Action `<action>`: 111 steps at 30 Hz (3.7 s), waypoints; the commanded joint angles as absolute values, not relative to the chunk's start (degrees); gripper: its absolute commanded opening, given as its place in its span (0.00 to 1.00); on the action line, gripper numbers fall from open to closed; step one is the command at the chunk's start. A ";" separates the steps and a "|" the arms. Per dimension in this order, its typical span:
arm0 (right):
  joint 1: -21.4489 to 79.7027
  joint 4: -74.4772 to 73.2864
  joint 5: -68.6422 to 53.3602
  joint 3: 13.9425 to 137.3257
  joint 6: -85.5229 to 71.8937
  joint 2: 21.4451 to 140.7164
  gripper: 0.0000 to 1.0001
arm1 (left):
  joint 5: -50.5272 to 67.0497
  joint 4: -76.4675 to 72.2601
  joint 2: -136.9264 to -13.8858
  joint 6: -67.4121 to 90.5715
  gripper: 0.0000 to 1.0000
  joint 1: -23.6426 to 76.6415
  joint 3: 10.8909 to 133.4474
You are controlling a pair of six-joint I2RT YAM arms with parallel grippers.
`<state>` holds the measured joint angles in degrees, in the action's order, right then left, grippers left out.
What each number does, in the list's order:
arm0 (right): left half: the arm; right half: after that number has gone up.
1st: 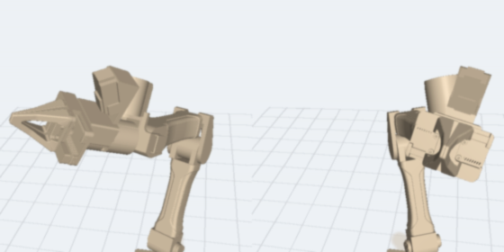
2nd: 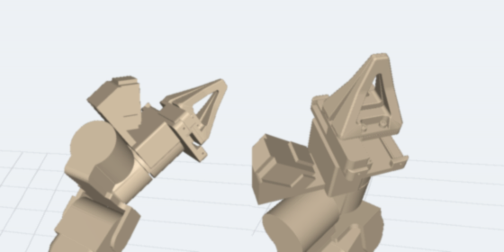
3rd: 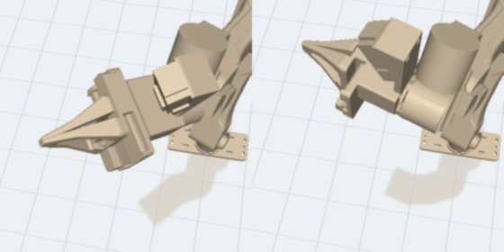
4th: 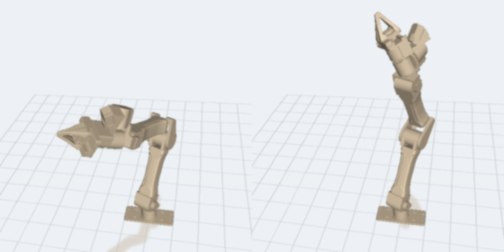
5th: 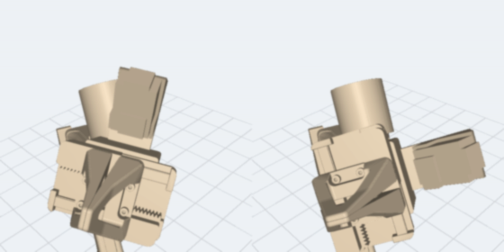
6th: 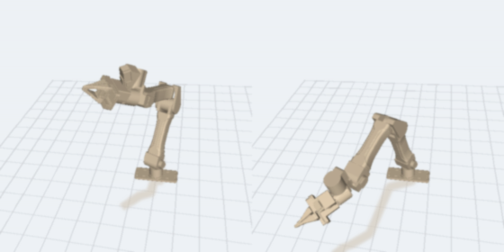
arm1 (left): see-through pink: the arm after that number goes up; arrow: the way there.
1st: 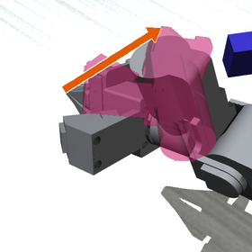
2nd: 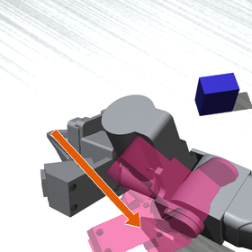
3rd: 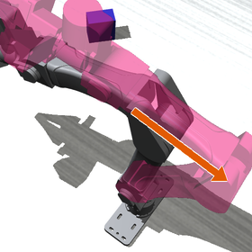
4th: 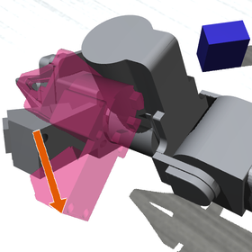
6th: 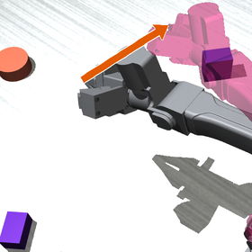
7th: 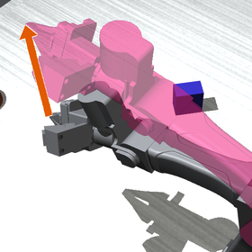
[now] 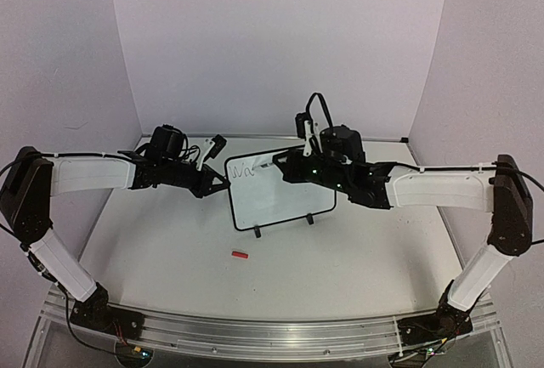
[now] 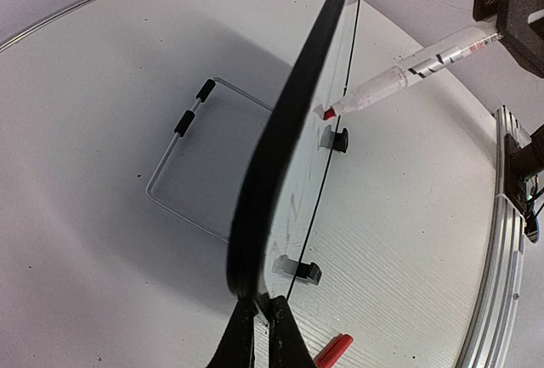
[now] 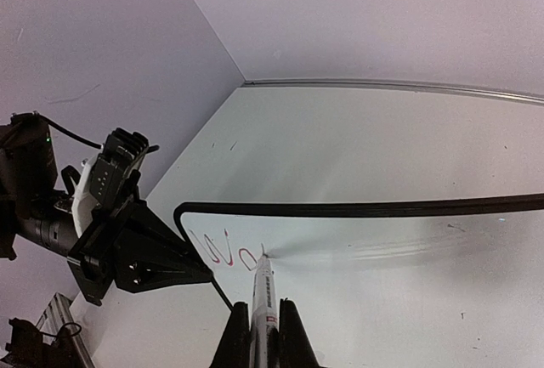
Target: Write a sentence on the whiteboard
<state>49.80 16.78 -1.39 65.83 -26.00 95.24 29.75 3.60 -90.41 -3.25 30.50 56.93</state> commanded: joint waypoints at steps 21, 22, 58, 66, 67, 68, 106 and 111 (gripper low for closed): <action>49.54 16.99 0.82 67.97 -25.79 95.74 0.00 | 25.57 6.06 -91.49 -6.48 0.00 30.60 57.83; 49.53 17.29 0.87 67.81 -25.86 95.48 0.00 | 25.58 6.06 -91.49 -6.49 0.00 30.63 57.83; 49.53 20.20 5.81 63.90 -27.22 92.36 0.00 | 25.74 6.01 -91.61 -6.50 0.00 30.59 57.83; 49.56 20.21 3.99 64.32 -27.09 92.37 0.00 | 25.73 6.15 -91.23 -6.45 0.00 30.61 57.74; 49.53 20.21 3.53 64.33 -26.98 92.28 0.00 | 25.74 6.15 -91.15 -6.46 0.00 30.62 57.69; 49.50 20.21 3.07 64.36 -26.90 92.18 0.00 | 25.74 6.15 -91.09 -6.47 0.00 30.61 57.66; 47.33 17.40 -1.86 62.89 -25.86 88.72 0.00 | 25.32 6.59 -92.15 -6.70 0.00 30.63 58.47; 47.38 17.23 -3.47 64.26 -25.61 90.22 0.00 | 25.21 6.63 -91.86 -6.72 0.00 30.63 58.36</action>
